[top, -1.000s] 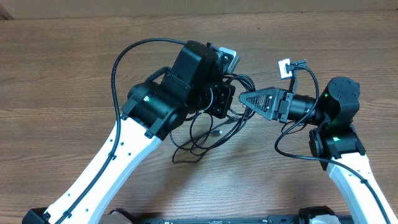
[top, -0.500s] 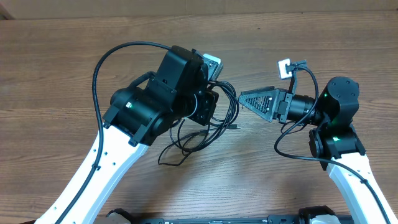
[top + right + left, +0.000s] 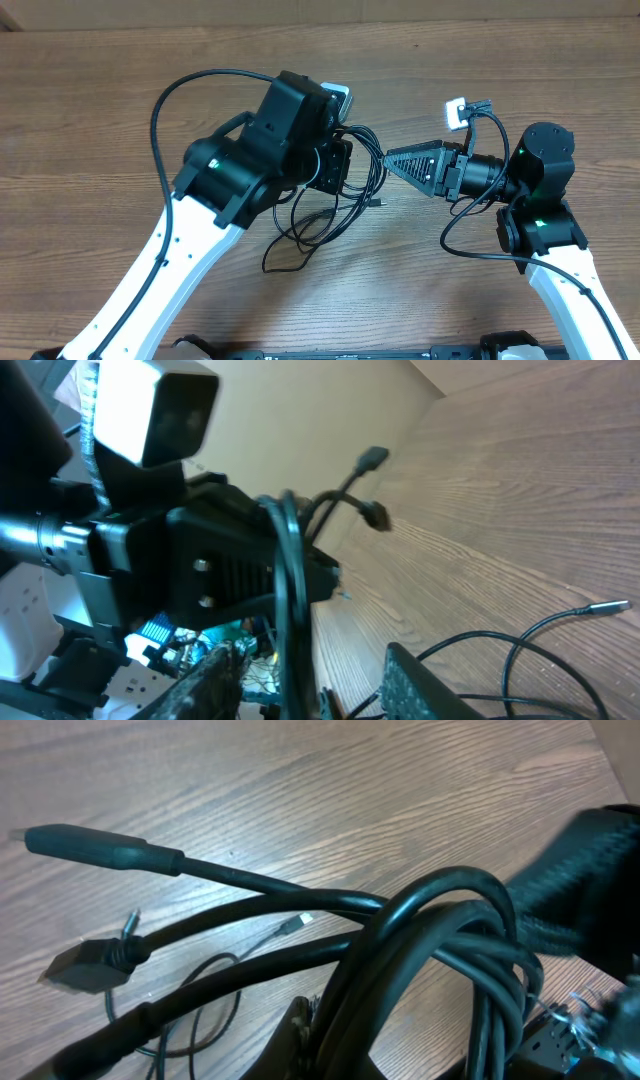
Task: Untangle cables
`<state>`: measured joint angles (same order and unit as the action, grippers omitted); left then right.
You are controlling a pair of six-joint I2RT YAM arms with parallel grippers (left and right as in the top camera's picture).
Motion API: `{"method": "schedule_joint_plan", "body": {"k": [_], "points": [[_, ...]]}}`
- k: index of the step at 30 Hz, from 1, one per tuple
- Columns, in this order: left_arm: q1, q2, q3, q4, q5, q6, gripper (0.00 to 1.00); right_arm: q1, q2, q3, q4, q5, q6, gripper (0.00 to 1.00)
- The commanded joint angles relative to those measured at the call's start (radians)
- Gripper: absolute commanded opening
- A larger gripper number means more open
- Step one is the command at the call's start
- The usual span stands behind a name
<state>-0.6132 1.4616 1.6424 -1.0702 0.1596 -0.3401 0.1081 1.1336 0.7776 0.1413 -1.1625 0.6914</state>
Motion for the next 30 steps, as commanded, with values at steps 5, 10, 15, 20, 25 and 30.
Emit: {"method": "schedule_joint_plan", "body": {"k": [5, 10, 15, 20, 25, 30], "points": [[0.003, 0.044, 0.010, 0.014, 0.017, -0.058, 0.04, 0.003, -0.005, 0.007, 0.006, 0.001, -0.039, 0.37], [-0.003, 0.044, 0.010, 0.033, 0.025, -0.086, 0.04, 0.010, -0.005, 0.007, 0.005, -0.001, -0.072, 0.33], [-0.032, 0.044, 0.010, 0.080, 0.024, -0.103, 0.04, 0.049, -0.005, 0.007, 0.005, 0.001, -0.072, 0.31], [-0.037, 0.046, 0.010, 0.085, 0.021, -0.110, 0.04, 0.057, -0.005, 0.007, -0.003, 0.001, -0.072, 0.28], [-0.037, 0.046, 0.010, 0.085, 0.021, -0.114, 0.04, 0.057, -0.005, 0.007, -0.017, 0.003, -0.073, 0.24], [-0.037, 0.046, 0.010, 0.082, 0.019, -0.113, 0.04, 0.057, -0.005, 0.007, -0.024, 0.018, -0.072, 0.09]]}}
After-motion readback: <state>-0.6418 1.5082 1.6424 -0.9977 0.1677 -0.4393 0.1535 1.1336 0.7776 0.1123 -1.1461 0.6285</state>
